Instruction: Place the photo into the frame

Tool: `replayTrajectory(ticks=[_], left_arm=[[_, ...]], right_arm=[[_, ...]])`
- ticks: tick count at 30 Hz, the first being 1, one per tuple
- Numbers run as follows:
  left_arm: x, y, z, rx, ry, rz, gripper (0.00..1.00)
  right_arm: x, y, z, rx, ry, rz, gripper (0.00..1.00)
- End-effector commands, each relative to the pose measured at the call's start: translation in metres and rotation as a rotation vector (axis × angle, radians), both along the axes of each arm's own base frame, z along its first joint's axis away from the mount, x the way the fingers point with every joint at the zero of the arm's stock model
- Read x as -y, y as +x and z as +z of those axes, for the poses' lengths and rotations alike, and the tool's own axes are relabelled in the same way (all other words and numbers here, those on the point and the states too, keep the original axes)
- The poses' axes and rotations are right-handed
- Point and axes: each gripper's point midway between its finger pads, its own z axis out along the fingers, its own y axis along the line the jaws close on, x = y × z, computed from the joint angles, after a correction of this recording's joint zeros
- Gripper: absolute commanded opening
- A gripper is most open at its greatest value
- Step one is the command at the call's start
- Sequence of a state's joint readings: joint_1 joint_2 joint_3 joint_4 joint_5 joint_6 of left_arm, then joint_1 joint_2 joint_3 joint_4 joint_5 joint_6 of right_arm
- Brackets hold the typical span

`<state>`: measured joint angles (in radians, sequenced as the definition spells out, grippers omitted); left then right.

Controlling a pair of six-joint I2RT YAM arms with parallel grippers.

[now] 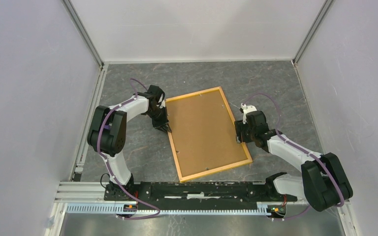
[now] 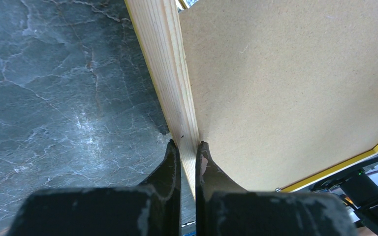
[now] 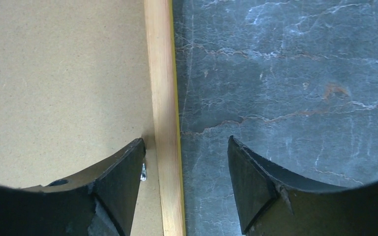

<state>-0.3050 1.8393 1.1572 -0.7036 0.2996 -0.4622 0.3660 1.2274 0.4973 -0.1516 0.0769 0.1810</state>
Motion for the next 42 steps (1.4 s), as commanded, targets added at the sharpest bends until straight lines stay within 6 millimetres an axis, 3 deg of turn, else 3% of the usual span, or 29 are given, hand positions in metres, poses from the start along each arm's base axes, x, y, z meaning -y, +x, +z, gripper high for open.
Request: replayTrajectory(ticks=[1,21,28,42], left_arm=[[-0.016,-0.020,-0.032,-0.049,0.081,-0.102,0.02],[-0.016,-0.018,-0.034,-0.055,0.078,-0.090,0.02],[-0.016,-0.018,-0.035,-0.061,0.076,-0.087,0.02],[-0.015,-0.018,-0.032,-0.053,0.069,-0.088,0.02]], right_arm=[[0.012,-0.003,0.001,0.005,-0.053,-0.040,0.67],[-0.001,-0.025,-0.010,-0.040,-0.019,0.027,0.72],[0.003,-0.028,-0.019,-0.066,-0.050,0.023,0.76],[0.014,-0.029,-0.024,-0.104,-0.172,-0.004,0.72]])
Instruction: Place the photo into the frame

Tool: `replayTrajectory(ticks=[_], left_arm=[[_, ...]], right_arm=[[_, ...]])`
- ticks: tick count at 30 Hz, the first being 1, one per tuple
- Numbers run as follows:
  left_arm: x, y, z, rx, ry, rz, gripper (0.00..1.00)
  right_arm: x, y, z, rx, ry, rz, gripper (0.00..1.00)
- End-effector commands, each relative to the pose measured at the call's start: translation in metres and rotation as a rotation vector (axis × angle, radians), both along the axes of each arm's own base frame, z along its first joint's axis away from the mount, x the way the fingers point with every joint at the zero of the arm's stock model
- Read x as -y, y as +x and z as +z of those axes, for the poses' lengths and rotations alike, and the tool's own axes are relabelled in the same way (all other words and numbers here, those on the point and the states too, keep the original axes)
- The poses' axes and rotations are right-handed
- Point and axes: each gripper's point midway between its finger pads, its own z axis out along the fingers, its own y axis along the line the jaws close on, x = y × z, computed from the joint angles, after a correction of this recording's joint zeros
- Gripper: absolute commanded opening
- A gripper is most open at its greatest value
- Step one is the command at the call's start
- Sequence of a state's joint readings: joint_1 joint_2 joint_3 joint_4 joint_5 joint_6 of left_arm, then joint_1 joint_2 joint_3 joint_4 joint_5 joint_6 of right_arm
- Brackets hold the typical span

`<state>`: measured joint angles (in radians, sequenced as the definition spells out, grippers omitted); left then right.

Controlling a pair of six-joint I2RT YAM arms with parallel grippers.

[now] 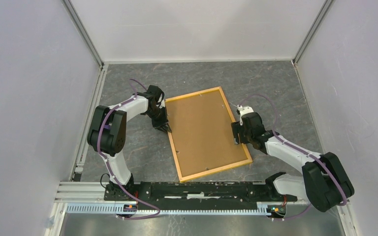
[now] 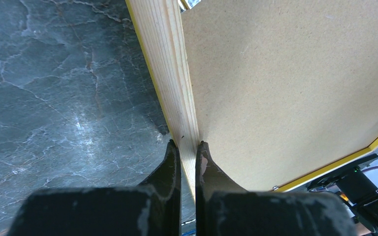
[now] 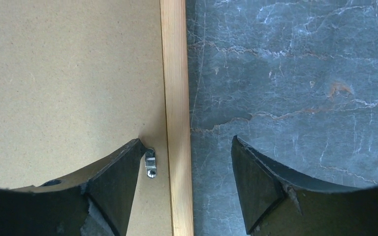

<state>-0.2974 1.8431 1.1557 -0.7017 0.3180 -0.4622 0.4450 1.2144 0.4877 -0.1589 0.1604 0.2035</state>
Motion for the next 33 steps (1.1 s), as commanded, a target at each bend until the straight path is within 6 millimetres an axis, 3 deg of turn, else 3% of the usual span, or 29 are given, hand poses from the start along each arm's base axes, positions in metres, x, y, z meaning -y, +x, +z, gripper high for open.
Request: replayTrajectory(ticks=[1,6,15,25,33], left_arm=[[-0.016,-0.017,-0.031,-0.040,0.085,-0.092,0.02],[-0.013,-0.017,-0.030,-0.042,0.071,-0.090,0.02],[-0.011,-0.017,-0.027,-0.036,0.056,-0.091,0.02],[-0.011,-0.017,-0.026,-0.031,0.054,-0.088,0.02],[-0.011,-0.017,-0.027,-0.035,0.052,-0.087,0.02]], right_arm=[[0.022,-0.024,-0.025,-0.129,-0.138,-0.017,0.71],[0.023,-0.029,-0.025,-0.157,-0.168,-0.004,0.68],[0.014,-0.034,-0.018,-0.151,-0.118,0.006,0.72],[0.022,-0.035,-0.023,-0.143,-0.142,-0.036,0.69],[0.029,-0.034,-0.028,-0.149,-0.177,-0.067,0.55]])
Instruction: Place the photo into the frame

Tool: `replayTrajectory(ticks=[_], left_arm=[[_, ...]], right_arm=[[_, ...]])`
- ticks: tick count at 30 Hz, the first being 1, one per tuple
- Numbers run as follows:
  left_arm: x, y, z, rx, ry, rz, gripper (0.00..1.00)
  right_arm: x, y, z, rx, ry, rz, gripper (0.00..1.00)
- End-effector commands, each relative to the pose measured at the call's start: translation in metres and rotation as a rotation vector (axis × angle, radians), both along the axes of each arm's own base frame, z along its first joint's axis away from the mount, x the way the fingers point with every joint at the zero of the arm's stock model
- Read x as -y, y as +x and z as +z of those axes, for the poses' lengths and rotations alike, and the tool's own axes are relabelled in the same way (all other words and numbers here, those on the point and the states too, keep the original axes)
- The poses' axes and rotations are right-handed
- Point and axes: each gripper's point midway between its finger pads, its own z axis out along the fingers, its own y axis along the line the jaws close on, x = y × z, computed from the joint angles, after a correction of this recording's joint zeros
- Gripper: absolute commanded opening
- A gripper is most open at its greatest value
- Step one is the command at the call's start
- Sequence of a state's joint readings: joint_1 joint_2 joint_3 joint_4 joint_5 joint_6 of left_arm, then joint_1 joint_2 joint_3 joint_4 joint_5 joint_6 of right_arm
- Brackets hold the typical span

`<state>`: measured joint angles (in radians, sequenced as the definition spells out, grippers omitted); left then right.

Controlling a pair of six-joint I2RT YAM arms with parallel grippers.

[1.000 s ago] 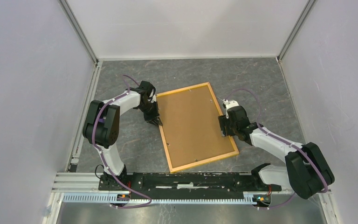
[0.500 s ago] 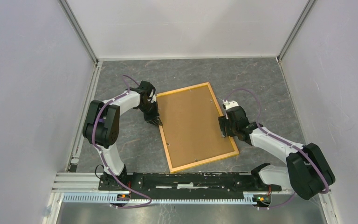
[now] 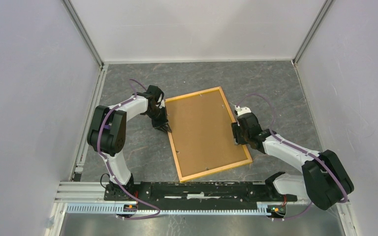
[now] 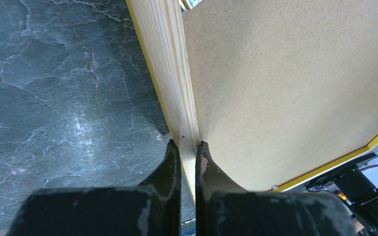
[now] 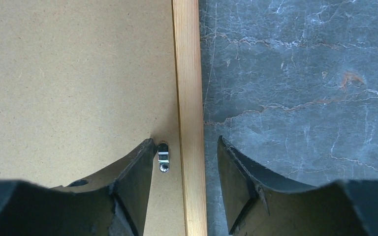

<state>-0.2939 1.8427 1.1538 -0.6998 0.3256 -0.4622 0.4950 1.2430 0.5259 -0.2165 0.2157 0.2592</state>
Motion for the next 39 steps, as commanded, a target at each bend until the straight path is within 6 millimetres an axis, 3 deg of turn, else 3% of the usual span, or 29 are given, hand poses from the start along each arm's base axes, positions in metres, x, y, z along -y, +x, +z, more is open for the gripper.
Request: replayTrajectory(ticks=[1,5,14,19,27,29,32,34,39], left_arm=[[-0.011,-0.017,-0.027,-0.031,0.060,-0.090,0.02],[-0.011,-0.016,-0.027,-0.029,0.061,-0.086,0.02],[-0.011,-0.016,-0.026,-0.027,0.056,-0.084,0.02],[-0.010,-0.016,-0.025,-0.025,0.050,-0.083,0.02],[-0.010,-0.016,-0.025,-0.025,0.049,-0.083,0.02],[-0.010,-0.016,-0.025,-0.025,0.049,-0.082,0.02],[-0.010,-0.015,-0.025,-0.023,0.048,-0.082,0.02],[-0.010,-0.015,-0.025,-0.023,0.047,-0.082,0.02],[-0.010,-0.015,-0.025,-0.024,0.047,-0.081,0.02]], right_arm=[[0.035,-0.030,-0.028,-0.121,-0.152,-0.044,0.53],[0.034,-0.030,-0.026,-0.119,-0.147,-0.042,0.42],[0.022,-0.037,-0.026,-0.138,-0.074,-0.013,0.32],[0.024,-0.043,-0.029,-0.166,-0.085,-0.011,0.48],[0.023,-0.048,-0.030,-0.172,-0.065,-0.016,0.52],[0.022,-0.048,-0.029,-0.169,-0.057,-0.016,0.49],[0.022,-0.048,-0.030,-0.162,-0.053,-0.016,0.26],[0.023,-0.048,-0.030,-0.162,-0.060,-0.020,0.17],[0.025,-0.046,-0.030,-0.157,-0.073,-0.020,0.16]])
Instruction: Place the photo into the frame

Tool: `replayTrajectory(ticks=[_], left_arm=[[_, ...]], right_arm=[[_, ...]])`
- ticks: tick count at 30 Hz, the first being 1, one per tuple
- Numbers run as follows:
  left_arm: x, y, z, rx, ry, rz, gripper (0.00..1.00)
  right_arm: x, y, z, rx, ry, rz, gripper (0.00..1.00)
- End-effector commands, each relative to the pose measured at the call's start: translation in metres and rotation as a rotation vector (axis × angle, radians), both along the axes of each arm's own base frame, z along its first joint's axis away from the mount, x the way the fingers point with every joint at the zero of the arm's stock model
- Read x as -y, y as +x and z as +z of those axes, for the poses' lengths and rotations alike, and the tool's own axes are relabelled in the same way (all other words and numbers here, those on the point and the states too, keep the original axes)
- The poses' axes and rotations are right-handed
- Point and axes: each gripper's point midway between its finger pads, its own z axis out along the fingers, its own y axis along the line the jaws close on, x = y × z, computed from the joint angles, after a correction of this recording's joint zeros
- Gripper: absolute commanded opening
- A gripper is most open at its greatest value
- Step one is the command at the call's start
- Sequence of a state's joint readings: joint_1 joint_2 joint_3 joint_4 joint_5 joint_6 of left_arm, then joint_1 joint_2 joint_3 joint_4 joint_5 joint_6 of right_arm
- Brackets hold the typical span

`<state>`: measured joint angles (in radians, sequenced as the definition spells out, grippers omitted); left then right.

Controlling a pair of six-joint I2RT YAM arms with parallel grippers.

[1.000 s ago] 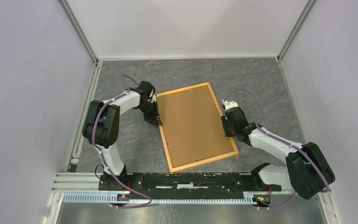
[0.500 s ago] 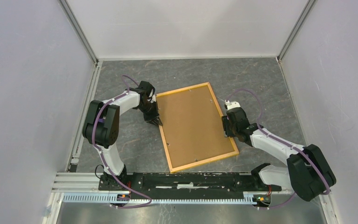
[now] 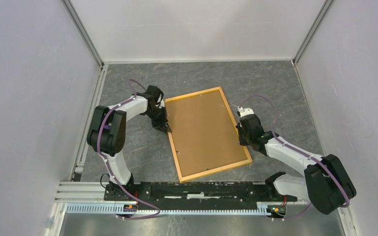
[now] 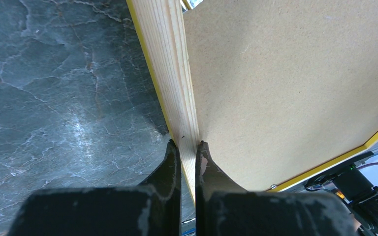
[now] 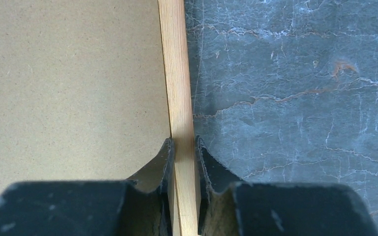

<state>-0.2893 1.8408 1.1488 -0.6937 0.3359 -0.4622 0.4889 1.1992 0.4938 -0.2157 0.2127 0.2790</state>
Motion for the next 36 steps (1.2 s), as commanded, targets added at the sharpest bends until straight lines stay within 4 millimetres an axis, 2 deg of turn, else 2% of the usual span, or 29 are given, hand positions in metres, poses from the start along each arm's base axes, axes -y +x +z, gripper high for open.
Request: replayTrajectory(ticks=[1,7,9,10,11,13,15,17,19,26,30,36], left_arm=[[-0.010,-0.015,-0.025,-0.024,0.058,-0.084,0.02],[-0.008,-0.015,-0.024,-0.021,0.044,-0.084,0.02],[-0.006,-0.015,-0.023,-0.019,0.030,-0.086,0.02],[-0.005,-0.015,-0.022,-0.015,0.025,-0.088,0.02],[-0.004,-0.015,-0.022,-0.015,0.017,-0.090,0.02],[-0.004,-0.015,-0.022,-0.014,0.016,-0.092,0.02],[-0.005,-0.014,-0.021,-0.006,0.025,-0.092,0.02],[-0.007,-0.013,-0.020,0.004,0.036,-0.092,0.02],[-0.008,-0.013,-0.020,0.008,0.039,-0.094,0.02],[-0.007,-0.013,-0.020,0.004,0.032,-0.097,0.02],[-0.007,-0.013,-0.021,0.002,0.030,-0.095,0.02],[-0.006,-0.012,-0.019,0.001,0.013,-0.093,0.02]], right_arm=[[0.021,-0.039,-0.029,-0.160,-0.090,0.000,0.16],[0.016,-0.032,-0.018,-0.119,-0.063,0.004,0.08],[0.010,-0.023,-0.006,-0.083,-0.038,0.011,0.08],[0.007,-0.017,0.001,-0.063,-0.028,0.016,0.12],[0.002,-0.008,0.012,-0.031,-0.015,0.021,0.21],[-0.006,0.009,0.032,0.027,0.004,0.025,0.43],[-0.014,0.027,0.051,0.082,0.019,0.041,0.59],[-0.022,0.044,0.067,0.121,0.022,0.052,0.70],[-0.030,0.063,0.083,0.160,0.028,0.054,0.77],[-0.039,0.118,0.095,0.184,-0.053,0.008,0.85],[-0.039,0.142,0.085,0.162,-0.071,-0.016,0.87],[-0.028,0.164,0.062,0.116,-0.077,-0.040,0.87]])
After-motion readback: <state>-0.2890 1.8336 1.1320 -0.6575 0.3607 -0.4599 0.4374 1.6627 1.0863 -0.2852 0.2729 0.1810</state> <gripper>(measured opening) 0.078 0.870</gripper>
